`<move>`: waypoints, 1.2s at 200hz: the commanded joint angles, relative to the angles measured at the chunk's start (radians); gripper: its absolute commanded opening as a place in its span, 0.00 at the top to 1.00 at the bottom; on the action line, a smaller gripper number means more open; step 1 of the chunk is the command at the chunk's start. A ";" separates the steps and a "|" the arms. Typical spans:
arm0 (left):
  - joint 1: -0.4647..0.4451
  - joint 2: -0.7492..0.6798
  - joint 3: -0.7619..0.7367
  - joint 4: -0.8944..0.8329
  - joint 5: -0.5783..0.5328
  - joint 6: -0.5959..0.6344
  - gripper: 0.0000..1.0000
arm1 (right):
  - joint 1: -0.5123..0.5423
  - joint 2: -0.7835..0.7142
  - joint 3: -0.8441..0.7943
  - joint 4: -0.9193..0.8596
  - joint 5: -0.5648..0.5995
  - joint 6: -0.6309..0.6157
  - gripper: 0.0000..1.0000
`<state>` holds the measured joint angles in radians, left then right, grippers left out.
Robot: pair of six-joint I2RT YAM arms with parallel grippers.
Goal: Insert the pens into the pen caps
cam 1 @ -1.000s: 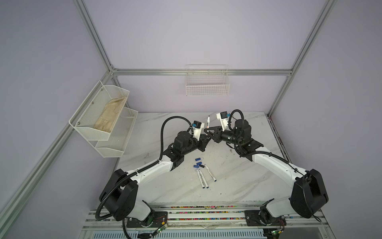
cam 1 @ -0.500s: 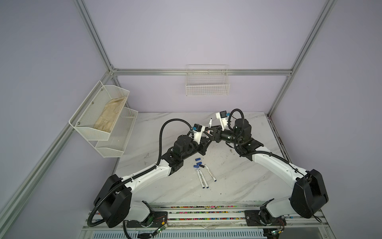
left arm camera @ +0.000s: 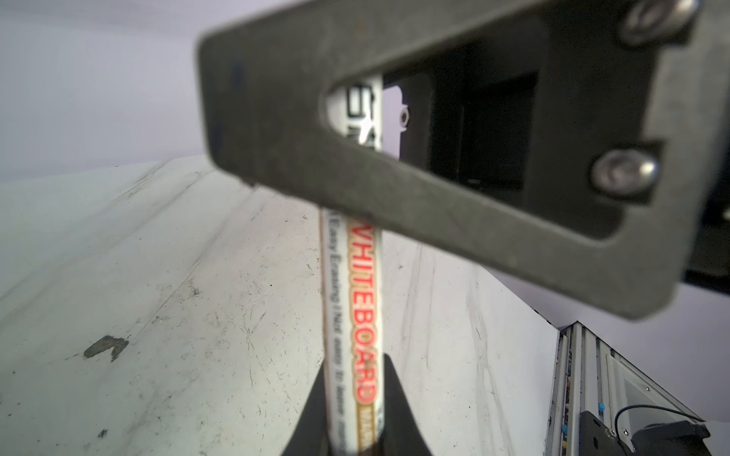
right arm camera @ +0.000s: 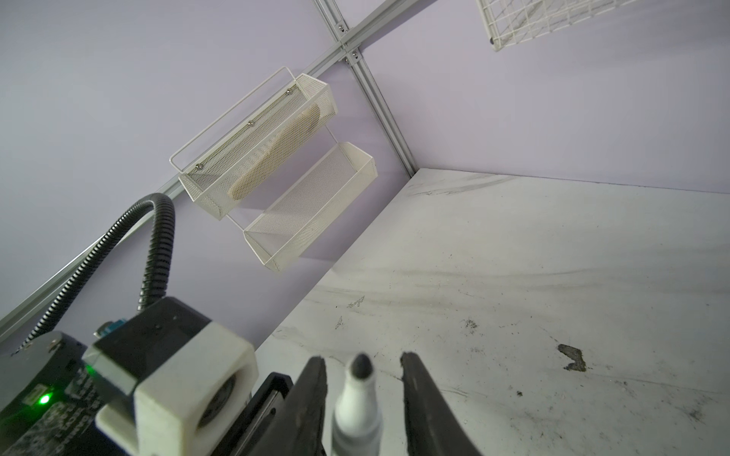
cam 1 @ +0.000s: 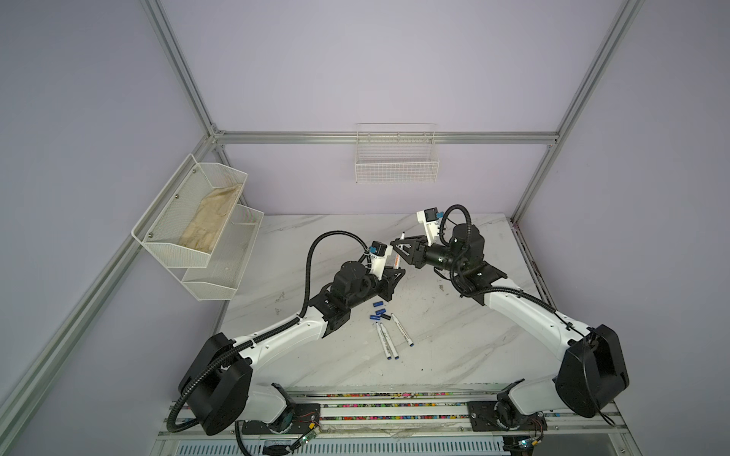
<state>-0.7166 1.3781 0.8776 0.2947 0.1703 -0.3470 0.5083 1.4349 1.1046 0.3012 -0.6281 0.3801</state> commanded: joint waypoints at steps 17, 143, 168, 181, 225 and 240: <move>-0.007 -0.024 -0.053 0.018 -0.008 0.014 1.00 | -0.008 -0.028 0.037 0.004 -0.023 0.000 0.73; 0.030 -0.099 0.005 0.021 -0.028 0.016 0.53 | -0.008 -0.022 0.020 -0.007 -0.091 0.000 1.00; 0.052 -0.094 0.039 -0.007 0.019 0.033 0.57 | -0.008 -0.023 0.017 -0.002 -0.099 0.001 1.00; 0.054 -0.080 0.063 -0.027 0.038 0.047 0.62 | -0.008 -0.020 0.018 -0.003 -0.105 -0.002 1.00; 0.054 -0.039 0.103 -0.012 0.082 0.050 0.64 | -0.009 -0.015 0.019 -0.026 -0.102 -0.020 1.00; 0.054 -0.030 0.112 0.001 0.088 0.049 0.65 | -0.008 -0.013 0.019 -0.028 -0.100 -0.020 1.00</move>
<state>-0.6678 1.3384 0.8673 0.2668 0.2211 -0.3176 0.5037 1.4342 1.1107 0.2920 -0.7074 0.3748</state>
